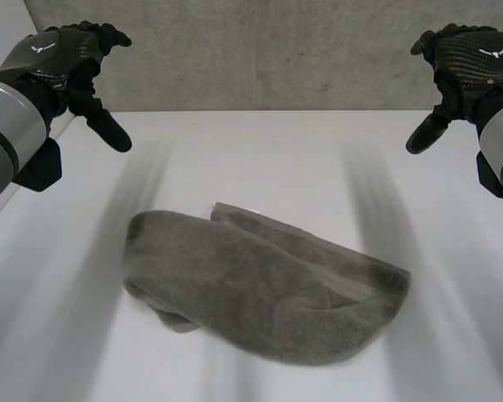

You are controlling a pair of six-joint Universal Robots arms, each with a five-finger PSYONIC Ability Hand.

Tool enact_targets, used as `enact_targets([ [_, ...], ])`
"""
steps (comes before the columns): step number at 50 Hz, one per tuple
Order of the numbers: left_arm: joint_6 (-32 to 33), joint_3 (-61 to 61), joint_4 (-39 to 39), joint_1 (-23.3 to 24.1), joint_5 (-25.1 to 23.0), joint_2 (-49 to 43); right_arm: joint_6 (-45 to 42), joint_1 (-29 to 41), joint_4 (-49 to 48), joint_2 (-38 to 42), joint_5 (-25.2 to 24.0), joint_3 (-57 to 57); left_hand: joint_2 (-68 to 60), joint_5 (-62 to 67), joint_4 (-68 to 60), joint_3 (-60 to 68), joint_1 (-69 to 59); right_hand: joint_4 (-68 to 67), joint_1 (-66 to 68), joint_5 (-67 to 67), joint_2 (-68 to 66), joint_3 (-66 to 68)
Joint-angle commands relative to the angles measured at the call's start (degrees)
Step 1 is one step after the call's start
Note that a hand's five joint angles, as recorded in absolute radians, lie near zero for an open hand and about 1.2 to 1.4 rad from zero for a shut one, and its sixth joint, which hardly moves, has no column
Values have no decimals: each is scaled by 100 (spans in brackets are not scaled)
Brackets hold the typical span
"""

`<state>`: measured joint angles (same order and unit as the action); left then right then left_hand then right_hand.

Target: Fold the towel.

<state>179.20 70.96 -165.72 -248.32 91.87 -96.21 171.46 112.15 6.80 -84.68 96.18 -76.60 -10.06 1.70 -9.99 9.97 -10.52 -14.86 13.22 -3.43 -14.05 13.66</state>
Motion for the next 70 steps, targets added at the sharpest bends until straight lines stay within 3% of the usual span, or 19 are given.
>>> enact_targets([
  [1, 18, 6, -13, -6, -11, 5, -7, 8, -4, 31, 6, 4, -49, -115, -56, 58, -4, 486, -322, 343, 405, -366],
  [19, 53, 85, -30, -6, -46, -3, -78, -62, 14, 57, -213, 4, -66, -98, -73, 74, -20, 486, -322, 343, 405, -366],
  [22, 62, 173, -65, -6, -73, -39, -350, -9, 102, 251, -670, -13, -66, -98, -73, 74, -20, 486, -322, 343, 405, -366],
  [24, 62, 356, -109, -24, -82, -169, -840, 17, 373, 539, -1379, 4, -66, -98, -73, 74, -20, 486, -322, 343, 405, -366],
  [25, 62, 357, -109, -24, -81, -170, -842, 17, 374, 541, -1382, 4, -66, -98, -73, 74, -20, 486, -322, 343, 405, -366],
  [27, 62, 585, -258, -111, -81, -511, -1096, 69, 497, 995, -1986, 144, -49, -115, -56, 58, -4, 486, -322, 343, 405, -366],
  [31, 132, 822, -425, -129, -73, -854, -1097, 332, 541, 1531, -2260, 530, -66, -98, -72, 74, -20, 486, -322, 343, 405, -366],
  [41, 554, 2112, -829, -331, -81, -1410, -711, 1334, 550, 3737, -2148, 2086, -49, -115, -56, 58, -4, 486, -322, 343, 405, -366],
  [50, 572, 3293, -1164, -454, -99, -891, -711, 1748, 577, 4777, -1602, 2782, -66, -98, -73, 74, -20, 259, -95, 116, 178, -139],
  [52, 572, 3467, -1303, -454, -90, -804, -719, 1792, 585, 4908, -1287, 2896, -116, -48, -123, 124, -70, -2049, 2213, -2192, -2130, 2169],
  [53, 581, 3608, -1444, -411, -90, -751, -719, 1792, 585, 4909, -1286, 2896, -249, 86, -256, 258, -204, -2062, 2227, -2205, -2143, 2182],
  [55, 581, 3661, -1506, -350, -90, -733, -763, 1784, 594, 4848, -1058, 2826, -384, 220, -391, 393, -339, -4355, 4520, -4498, -4436, 4475],
  [56, 581, 3662, -1507, -349, -90, -733, -763, 1784, 594, 4847, -1057, 2826, -385, 222, -392, 394, -340, -4367, 4531, -4509, -4448, 4486],
  [58, 581, 3671, -1524, -209, -90, -750, -816, 1731, 664, 4568, -952, 2599, -1505, 1341, -1511, 1513, -1459, -6504, 6669, -6647, -6585, 6624],
  [59, 581, 3671, -1524, -208, -90, -751, -816, 1731, 664, 4566, -952, 2597, -1512, 1349, -1519, 1521, -1467, -6514, 6678, -6657, -6595, 6633],
  [61, 572, 3662, -1559, -33, -90, -742, -860, 1722, 717, 3954, -1048, 1907, -3887, 3724, -3894, 3896, -3842, -6514, 6678, -6657, -6595, 6634],
  [62, 572, 3662, -1559, -32, -90, -742, -860, 1722, 717, 3951, -1048, 1903, -3901, 3737, -3908, 3910, -3855, -6514, 6678, -6657, -6595, 6634],
  [64, 572, 3679, -1577, 72, -99, -724, -1078, 1591, 682, 3286, -1214, 1037, -6062, 5898, -6069, 6071, -6017, -6514, 6678, -6657, -6595, 6634],
  [70, 563, 3863, -1612, 362, -108, -567, -1764, 862, 630, 1819, -1672, -966, -6994, 6830, -7001, 7003, -6948, -6514, 6678, -6657, -6595, 6634],
])
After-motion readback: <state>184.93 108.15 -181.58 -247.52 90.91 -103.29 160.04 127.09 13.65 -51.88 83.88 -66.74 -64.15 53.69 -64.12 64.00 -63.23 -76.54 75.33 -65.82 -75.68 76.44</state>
